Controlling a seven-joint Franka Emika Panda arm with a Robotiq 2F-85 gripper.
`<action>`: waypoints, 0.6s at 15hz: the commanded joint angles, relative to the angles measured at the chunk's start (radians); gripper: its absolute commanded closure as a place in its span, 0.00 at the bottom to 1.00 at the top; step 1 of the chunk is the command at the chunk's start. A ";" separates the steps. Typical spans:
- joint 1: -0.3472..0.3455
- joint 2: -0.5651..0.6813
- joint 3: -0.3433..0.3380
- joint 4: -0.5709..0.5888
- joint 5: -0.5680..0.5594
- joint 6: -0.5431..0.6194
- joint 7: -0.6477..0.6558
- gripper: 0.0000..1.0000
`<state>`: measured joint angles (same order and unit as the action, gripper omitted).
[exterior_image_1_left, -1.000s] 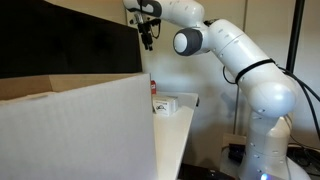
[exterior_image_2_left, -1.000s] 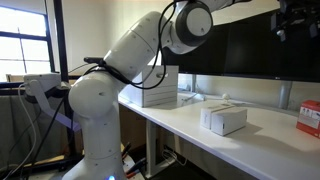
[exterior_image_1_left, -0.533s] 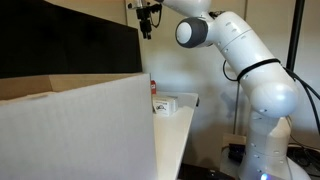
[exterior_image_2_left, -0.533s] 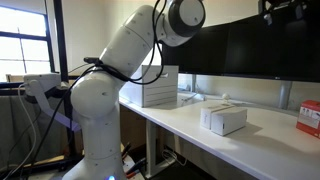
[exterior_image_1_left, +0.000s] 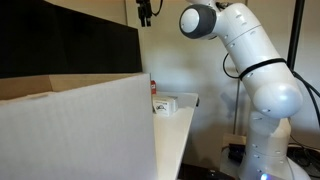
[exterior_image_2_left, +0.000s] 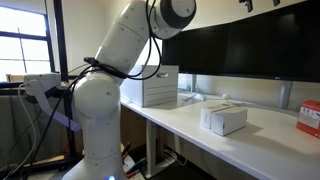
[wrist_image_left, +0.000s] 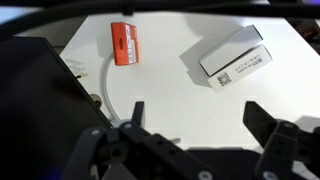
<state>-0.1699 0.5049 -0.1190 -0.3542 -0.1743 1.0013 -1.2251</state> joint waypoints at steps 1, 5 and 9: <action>0.029 -0.065 0.017 -0.028 0.002 -0.081 0.031 0.00; 0.065 -0.111 0.029 -0.017 0.001 -0.161 0.050 0.00; 0.097 -0.152 0.039 -0.009 -0.002 -0.221 0.075 0.00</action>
<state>-0.0892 0.3904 -0.0950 -0.3540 -0.1743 0.8241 -1.1869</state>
